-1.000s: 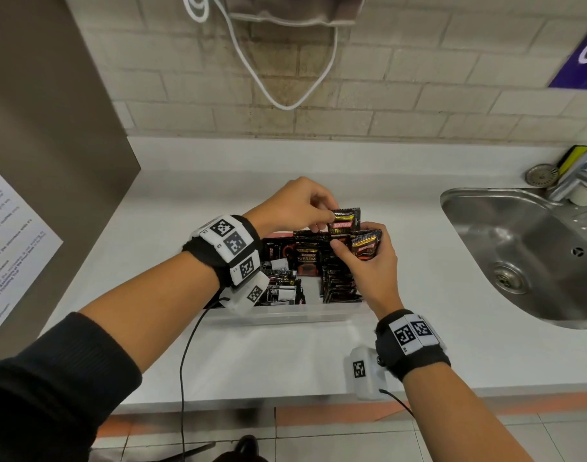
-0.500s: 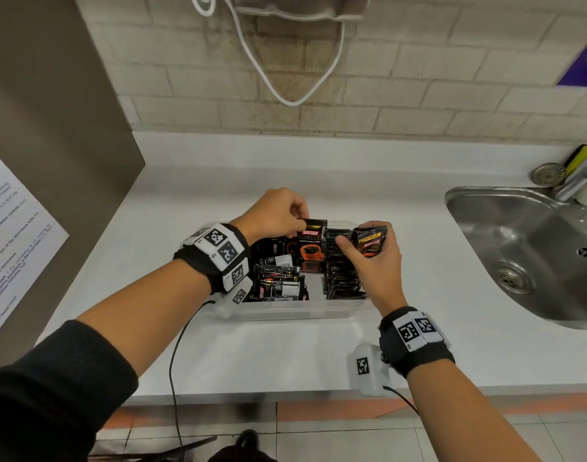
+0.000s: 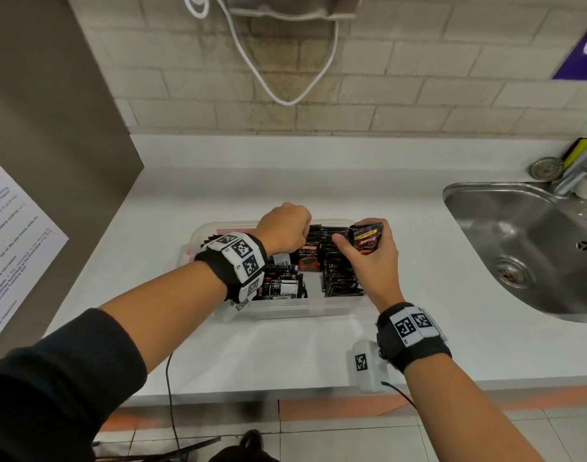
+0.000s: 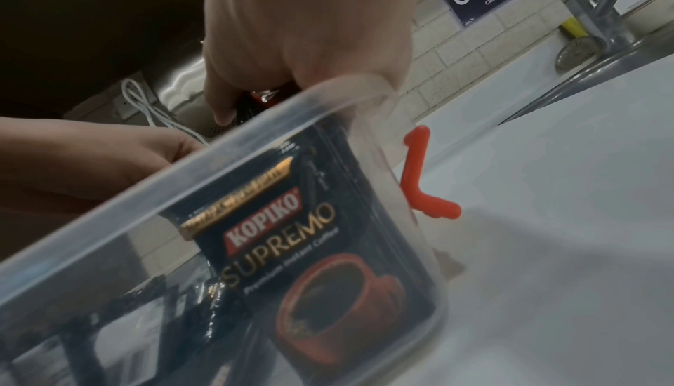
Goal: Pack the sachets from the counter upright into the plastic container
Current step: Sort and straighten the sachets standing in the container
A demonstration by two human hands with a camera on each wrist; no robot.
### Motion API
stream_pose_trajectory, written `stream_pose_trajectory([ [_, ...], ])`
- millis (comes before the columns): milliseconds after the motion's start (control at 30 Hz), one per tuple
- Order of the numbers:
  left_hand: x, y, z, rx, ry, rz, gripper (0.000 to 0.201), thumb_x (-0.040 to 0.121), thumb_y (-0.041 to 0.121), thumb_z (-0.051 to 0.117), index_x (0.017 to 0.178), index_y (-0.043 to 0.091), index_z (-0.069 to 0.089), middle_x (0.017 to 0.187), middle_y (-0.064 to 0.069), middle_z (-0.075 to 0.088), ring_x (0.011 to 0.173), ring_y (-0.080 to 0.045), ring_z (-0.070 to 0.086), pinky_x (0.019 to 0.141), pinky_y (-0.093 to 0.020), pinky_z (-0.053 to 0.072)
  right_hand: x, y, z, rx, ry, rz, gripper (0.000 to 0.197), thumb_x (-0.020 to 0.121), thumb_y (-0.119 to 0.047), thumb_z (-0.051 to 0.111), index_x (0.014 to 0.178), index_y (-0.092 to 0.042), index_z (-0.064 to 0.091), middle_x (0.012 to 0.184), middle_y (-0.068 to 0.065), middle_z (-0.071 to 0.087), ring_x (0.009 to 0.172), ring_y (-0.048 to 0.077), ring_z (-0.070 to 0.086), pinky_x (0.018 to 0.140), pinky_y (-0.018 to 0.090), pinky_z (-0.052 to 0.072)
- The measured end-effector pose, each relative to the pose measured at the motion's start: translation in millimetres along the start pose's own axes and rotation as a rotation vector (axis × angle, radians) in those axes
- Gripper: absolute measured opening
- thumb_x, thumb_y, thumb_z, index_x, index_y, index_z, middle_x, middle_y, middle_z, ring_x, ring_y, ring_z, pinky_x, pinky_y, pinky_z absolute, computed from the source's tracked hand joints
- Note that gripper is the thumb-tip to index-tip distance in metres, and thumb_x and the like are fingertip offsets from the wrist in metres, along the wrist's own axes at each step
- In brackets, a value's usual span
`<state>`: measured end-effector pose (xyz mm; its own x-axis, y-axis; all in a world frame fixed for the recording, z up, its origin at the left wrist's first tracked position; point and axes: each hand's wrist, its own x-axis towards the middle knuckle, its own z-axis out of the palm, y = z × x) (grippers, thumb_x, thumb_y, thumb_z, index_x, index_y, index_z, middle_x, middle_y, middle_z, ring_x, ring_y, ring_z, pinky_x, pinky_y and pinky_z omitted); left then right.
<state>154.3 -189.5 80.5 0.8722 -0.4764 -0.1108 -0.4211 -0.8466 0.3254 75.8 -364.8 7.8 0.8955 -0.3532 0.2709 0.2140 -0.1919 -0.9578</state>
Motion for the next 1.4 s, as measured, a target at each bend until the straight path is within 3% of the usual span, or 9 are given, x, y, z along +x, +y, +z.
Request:
stream_pose_trajectory([
  [167,0.0,2.9,7.6,0.129,-0.014,-0.001,0.005,0.088,0.011,0.069,0.088,0.011,0.064,0.096,-0.008,0.062,0.086,-0.029,0.063,0.074,-0.039,0.056,-0.4,-1.1,0.4,0.016,-0.001,-0.001,0.047,0.074,-0.044,0.085,0.105,-0.023,0.056,0.087,-0.016,0.068,0.079,0.003,0.067,0.071,0.018,0.053],
  [333,1.9,-1.3,8.0,0.184,-0.013,0.011,0.023,0.086,0.024,0.076,0.083,0.016,0.054,0.091,-0.005,0.061,0.084,-0.027,0.061,0.067,-0.035,0.049,0.1,-0.5,0.7,0.011,-0.006,0.003,0.047,0.075,-0.042,0.086,0.106,-0.023,0.056,0.087,-0.017,0.067,0.079,0.002,0.066,0.070,0.017,0.053],
  [467,1.4,-4.1,2.0,0.125,0.001,0.004,0.033,0.081,0.035,0.081,0.080,0.020,0.051,0.087,-0.001,0.060,0.080,-0.023,0.058,0.061,-0.031,0.040,-1.0,-3.4,1.0,0.020,-0.005,0.004,0.048,0.073,-0.045,0.087,0.104,-0.024,0.057,0.087,-0.016,0.068,0.078,0.003,0.067,0.070,0.018,0.053],
  [567,-0.9,-4.0,-6.1,-0.045,0.002,0.062,0.026,0.088,0.038,0.074,0.083,0.017,0.060,0.084,0.001,0.063,0.080,-0.021,0.060,0.065,-0.034,0.047,-2.0,-5.8,1.1,0.036,-0.007,0.007,0.047,0.071,-0.041,0.089,0.105,-0.026,0.060,0.088,-0.014,0.070,0.081,0.005,0.069,0.072,0.020,0.054],
  [633,-2.2,-2.1,-11.0,-0.230,0.006,0.118,0.026,0.095,0.036,0.065,0.086,0.012,0.068,0.084,0.001,0.068,0.077,-0.018,0.064,0.074,-0.033,0.051,-2.7,-7.0,1.1,0.055,-0.019,0.008,0.049,0.071,-0.038,0.090,0.111,-0.030,0.062,0.093,-0.008,0.074,0.087,0.010,0.072,0.075,0.026,0.057],
  [733,-4.2,6.5,-18.8,-0.475,-0.005,0.143,0.027,0.101,0.034,0.057,0.093,0.015,0.073,0.088,0.000,0.074,0.071,-0.016,0.071,0.074,-0.027,0.054,-2.8,-8.4,1.0,0.055,-0.045,-0.006,0.060,0.071,-0.038,0.091,0.123,-0.036,0.061,0.099,-0.004,0.075,0.095,0.014,0.073,0.085,0.033,0.058],
  [1000,-4.2,25.8,-23.1,-0.689,-0.182,0.216,0.018,0.097,0.016,0.063,0.110,0.015,0.077,0.100,0.000,0.077,0.085,-0.006,0.068,0.071,-0.023,0.056,-2.3,-7.2,2.2,0.079,-0.084,-0.003,0.086,0.075,-0.037,0.088,0.149,-0.034,0.044,0.105,-0.003,0.076,0.101,0.014,0.072,0.091,0.026,0.057],
  [1200,-2.2,25.5,-24.3,-0.799,-0.169,0.139,0.016,0.095,0.009,0.064,0.104,0.008,0.077,0.084,0.000,0.075,0.076,-0.007,0.068,0.069,-0.022,0.055,-1.1,-5.3,1.4,0.092,-0.103,-0.001,0.089,0.074,-0.036,0.089,0.150,-0.034,0.042,0.112,-0.003,0.075,0.107,0.013,0.071,0.095,0.027,0.055],
  [1400,-1.7,25.1,-22.9,-0.817,-0.104,0.134,0.015,0.097,0.006,0.061,0.101,0.005,0.076,0.085,-0.013,0.074,0.075,-0.014,0.069,0.068,-0.022,0.057,-1.0,-4.9,1.6,0.102,-0.073,0.005,0.080,0.073,-0.040,0.089,0.143,-0.035,0.050,0.111,-0.005,0.075,0.106,0.012,0.071,0.092,0.025,0.056],
])
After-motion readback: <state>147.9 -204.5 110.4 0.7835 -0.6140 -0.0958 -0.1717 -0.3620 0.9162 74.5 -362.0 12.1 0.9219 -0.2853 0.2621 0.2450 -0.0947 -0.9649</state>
